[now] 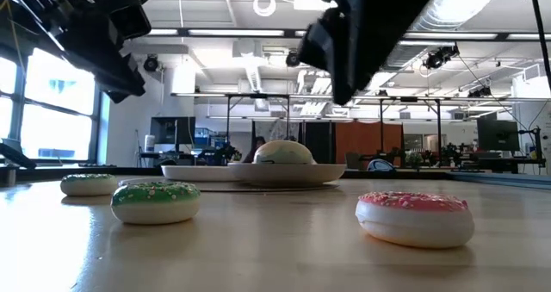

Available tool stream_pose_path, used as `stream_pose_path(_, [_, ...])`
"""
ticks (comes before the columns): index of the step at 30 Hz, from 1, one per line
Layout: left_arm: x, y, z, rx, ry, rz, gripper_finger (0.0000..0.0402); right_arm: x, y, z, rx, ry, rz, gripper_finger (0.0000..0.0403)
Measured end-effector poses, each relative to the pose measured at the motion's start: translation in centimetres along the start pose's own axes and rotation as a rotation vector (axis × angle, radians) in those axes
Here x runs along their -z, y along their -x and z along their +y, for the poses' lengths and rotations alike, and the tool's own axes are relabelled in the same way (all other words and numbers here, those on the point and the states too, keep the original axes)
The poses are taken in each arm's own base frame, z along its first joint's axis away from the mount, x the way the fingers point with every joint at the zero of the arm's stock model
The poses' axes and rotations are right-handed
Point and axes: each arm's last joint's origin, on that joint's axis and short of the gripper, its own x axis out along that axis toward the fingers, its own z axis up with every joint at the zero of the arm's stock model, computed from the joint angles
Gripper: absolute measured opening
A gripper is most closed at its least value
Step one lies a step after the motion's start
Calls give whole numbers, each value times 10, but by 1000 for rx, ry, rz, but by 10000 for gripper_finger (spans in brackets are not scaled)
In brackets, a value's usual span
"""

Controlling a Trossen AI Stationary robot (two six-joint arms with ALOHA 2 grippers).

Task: Pick & Place donuts
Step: Put the small pink doughnut on the white plate

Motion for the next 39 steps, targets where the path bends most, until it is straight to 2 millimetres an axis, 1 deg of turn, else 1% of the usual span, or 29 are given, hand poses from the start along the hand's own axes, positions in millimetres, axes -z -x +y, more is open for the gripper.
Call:
stream_pose_path(3, [3,-2,-5,5,55,21,119,11,-17,9,-22,-63,-3,119])
stream_pose_path(8, [7,-8,-11,-22,98,42,119,30,-47,12,-72,-145,-42,119])
stream_pose_path(15, [11,-16,-10,-72,168,73,119,50,-69,13,-102,-150,-83,116])
stream_pose_path(18, [11,-16,-10,-72,175,71,119,56,-74,14,-98,-144,-95,92])
stream_pose_path(21, [11,-16,-10,-74,178,70,119,57,-75,14,-77,-143,-100,44])
stream_pose_path(22, [11,-16,-10,-76,179,69,119,56,-73,14,-79,-143,-105,25])
stream_pose_path(24, [11,-16,-10,-76,180,68,119,51,-67,11,-75,-136,-140,11])
stream_pose_path(25, [11,-16,-10,-75,181,69,119,46,-63,9,-71,-122,-177,14])
stream_pose_path(27, [11,-16,-10,-73,181,69,119,31,-50,6,-22,-70,-305,28])
stream_pose_path(29, [10,-16,-10,-77,181,67,119,16,-37,-1,74,11,-436,34])
stream_pose_path(31, [10,-16,-9,-88,179,60,119,1,-27,-13,214,82,-536,31])
stream_pose_path(33, [10,-16,-9,-92,179,58,119,-13,-16,-33,376,94,-605,19])
stream_pose_path(36, [10,-16,-9,-92,179,58,119,-37,14,-77,586,14,-727,8])
stream_pose_path(38, [10,-16,-9,-92,178,58,119,-48,36,-113,647,-25,-753,12])
stream_pose_path(39, [10,-16,-9,-92,176,58,119,-52,46,-130,642,-44,-773,14])
